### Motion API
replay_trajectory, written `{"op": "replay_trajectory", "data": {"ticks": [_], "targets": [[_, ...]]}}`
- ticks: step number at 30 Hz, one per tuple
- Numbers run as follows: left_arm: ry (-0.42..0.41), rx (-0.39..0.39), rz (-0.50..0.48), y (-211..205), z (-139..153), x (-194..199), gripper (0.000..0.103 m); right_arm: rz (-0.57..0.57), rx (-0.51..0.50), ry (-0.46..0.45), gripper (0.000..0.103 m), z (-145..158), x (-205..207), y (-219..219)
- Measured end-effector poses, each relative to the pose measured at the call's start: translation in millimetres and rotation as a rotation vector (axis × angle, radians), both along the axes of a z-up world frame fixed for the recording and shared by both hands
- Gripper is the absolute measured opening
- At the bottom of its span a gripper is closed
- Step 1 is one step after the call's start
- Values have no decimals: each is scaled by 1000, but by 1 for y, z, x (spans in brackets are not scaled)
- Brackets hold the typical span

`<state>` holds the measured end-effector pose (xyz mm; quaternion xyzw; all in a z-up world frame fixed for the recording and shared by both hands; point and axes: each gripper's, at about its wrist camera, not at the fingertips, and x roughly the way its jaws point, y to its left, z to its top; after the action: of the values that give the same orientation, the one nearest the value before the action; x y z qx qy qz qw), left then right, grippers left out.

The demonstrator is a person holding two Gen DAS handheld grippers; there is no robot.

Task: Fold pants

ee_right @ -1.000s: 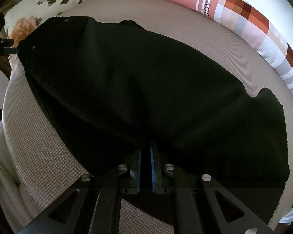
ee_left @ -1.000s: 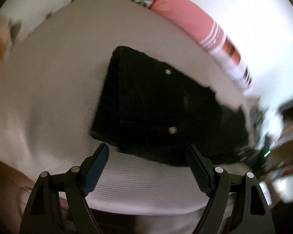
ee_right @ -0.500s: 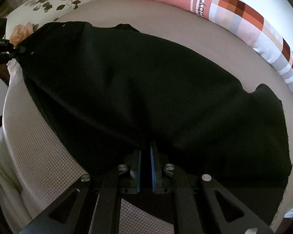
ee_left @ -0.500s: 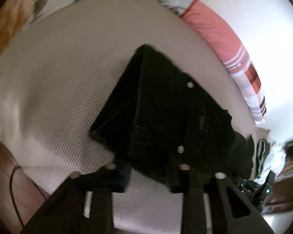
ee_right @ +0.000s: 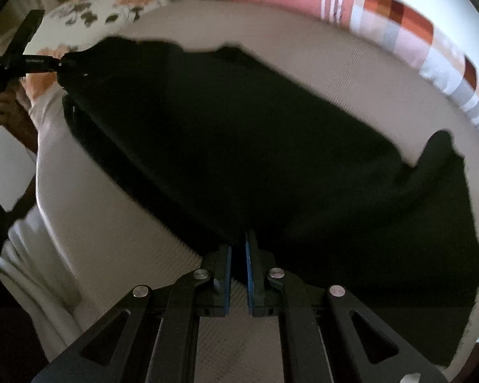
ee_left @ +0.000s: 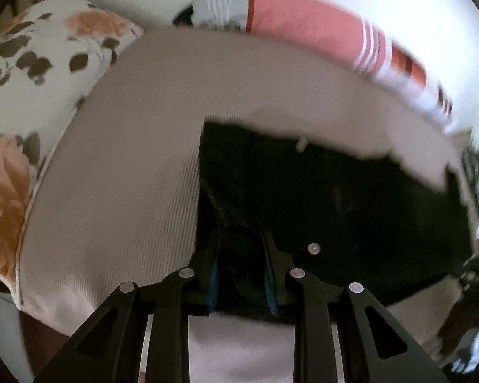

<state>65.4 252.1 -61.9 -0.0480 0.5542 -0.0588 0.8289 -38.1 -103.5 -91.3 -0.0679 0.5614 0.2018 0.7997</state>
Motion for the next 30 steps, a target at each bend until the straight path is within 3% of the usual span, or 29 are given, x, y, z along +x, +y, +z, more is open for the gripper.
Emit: {"op": "replay_trajectory", "data": {"ticks": [2, 5, 8, 10, 13, 16, 18, 22, 26, 30], "targets": [[18, 33, -8, -5, -15, -3, 27, -8, 0, 19, 6, -10, -2, 2], [-30, 97, -22, -13, -20, -11, 33, -20, 27, 44, 6, -11, 2, -1], [-64, 164, -25, -20, -17, -14, 40, -4, 9, 40, 7, -10, 1, 2], [-78, 175, -29, -22, -12, -19, 41, -16, 18, 40, 8, -10, 2, 1], [-121, 176, -30, -22, 5, -28, 53, -39, 47, 46, 11, -11, 2, -3], [-210, 242, -56, -31, 25, -44, 58, -58, 79, 49, 29, -6, 1, -6], [-267, 268, -122, -50, 37, -56, 59, -62, 97, 34, 41, 2, -4, -8], [-295, 217, -299, -101, 45, -64, 59, -92, 152, 5, 41, 20, -11, -24], [-290, 130, -495, -166, 38, -69, 59, -239, 207, -12, 41, 31, -14, -64], [-281, 83, -649, -228, 26, -71, 59, -396, 201, 7, 41, 22, -19, -108]]}}
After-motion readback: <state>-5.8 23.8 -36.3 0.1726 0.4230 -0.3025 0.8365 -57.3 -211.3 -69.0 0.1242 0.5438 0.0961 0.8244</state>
